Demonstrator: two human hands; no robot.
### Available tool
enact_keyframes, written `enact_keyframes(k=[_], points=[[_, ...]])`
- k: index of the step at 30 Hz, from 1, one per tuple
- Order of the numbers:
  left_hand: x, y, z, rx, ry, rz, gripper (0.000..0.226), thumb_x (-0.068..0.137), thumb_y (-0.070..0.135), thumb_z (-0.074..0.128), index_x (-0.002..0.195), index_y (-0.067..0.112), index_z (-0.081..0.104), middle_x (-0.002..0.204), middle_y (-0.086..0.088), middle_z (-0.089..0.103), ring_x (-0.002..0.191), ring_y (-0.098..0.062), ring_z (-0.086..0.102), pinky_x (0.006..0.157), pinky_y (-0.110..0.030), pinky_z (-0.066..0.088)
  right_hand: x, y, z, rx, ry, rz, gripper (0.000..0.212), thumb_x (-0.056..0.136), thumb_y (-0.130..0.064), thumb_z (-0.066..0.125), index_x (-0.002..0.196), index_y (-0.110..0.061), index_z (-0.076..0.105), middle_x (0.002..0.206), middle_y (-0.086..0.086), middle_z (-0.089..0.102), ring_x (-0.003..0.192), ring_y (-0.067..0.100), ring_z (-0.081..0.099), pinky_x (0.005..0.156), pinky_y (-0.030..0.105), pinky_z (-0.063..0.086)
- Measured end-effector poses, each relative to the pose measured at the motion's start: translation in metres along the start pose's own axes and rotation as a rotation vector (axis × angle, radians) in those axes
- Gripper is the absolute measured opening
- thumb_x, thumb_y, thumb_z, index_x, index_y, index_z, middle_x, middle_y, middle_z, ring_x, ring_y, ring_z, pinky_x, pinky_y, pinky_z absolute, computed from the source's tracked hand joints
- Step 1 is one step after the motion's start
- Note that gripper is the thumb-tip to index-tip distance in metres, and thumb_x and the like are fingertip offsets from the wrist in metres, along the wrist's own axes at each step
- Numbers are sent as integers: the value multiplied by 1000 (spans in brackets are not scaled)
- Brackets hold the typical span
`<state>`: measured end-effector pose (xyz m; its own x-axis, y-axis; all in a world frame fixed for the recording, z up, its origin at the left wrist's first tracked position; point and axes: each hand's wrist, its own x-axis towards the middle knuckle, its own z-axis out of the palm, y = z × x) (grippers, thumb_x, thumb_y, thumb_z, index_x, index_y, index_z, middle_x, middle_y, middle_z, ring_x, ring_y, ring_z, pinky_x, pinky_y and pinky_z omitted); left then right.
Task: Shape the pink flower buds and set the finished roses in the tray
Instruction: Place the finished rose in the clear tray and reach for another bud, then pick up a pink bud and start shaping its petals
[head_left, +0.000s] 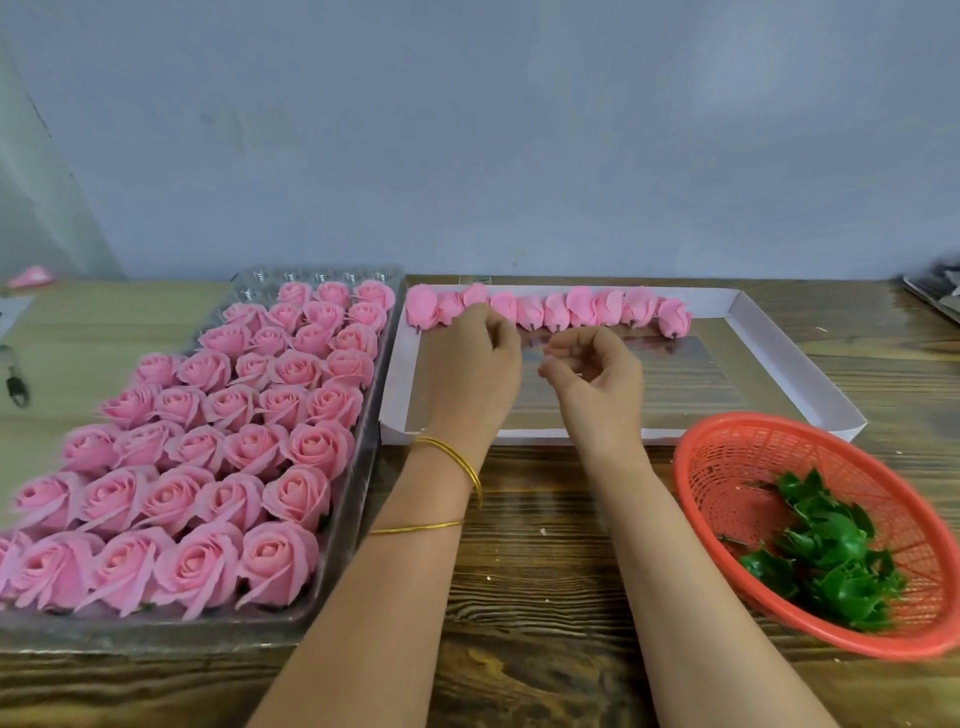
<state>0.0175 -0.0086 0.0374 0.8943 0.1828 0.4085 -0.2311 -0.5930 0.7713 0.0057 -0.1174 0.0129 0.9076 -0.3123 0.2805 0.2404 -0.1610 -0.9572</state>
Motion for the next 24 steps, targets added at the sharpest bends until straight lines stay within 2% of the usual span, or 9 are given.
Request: enact_keyframes(k=[3,6,11,14,20,24], points=[[-6,-12,6,-96,27,-34,18,96,15,53,79,16,58,67,7,55,63,-2,51,58,-2,37,2,-4,-3,24,42,14,25,82,4,62,82,-20,62,81,2,66,82,28,66,83,43,57],[-11,-18,9,-157,26,-41,16,96,14,53,82,11,61,70,2,58,64,-3,51,59,-3,38,6,-14,-6,123,97,43,24,86,5,61,82,-18,61,75,1,63,75,21,64,79,34,56],[-16,-25,16,-195,62,-44,17,96,14,54,79,17,57,69,3,57,64,-4,52,61,-4,40,23,-47,-26,345,226,113,23,87,9,58,80,-13,59,73,5,58,64,16,60,63,22,50],[-17,-27,19,-189,84,-19,18,95,13,55,77,17,57,66,6,54,63,-4,50,60,-5,39,41,-68,-47,401,292,134,21,85,10,55,79,-11,59,76,8,60,60,13,60,55,19,46],[-18,-27,19,-186,116,-6,20,94,11,57,76,20,55,68,5,53,62,-1,50,59,-2,36,89,-77,-70,242,341,209,21,83,3,50,67,-11,52,74,9,55,54,15,56,56,24,44],[-20,-29,18,-198,99,11,17,94,10,57,78,17,57,67,9,53,65,2,52,60,-2,37,129,-55,-74,43,371,300,15,83,-2,50,73,-12,45,84,10,50,56,18,44,54,25,38]])
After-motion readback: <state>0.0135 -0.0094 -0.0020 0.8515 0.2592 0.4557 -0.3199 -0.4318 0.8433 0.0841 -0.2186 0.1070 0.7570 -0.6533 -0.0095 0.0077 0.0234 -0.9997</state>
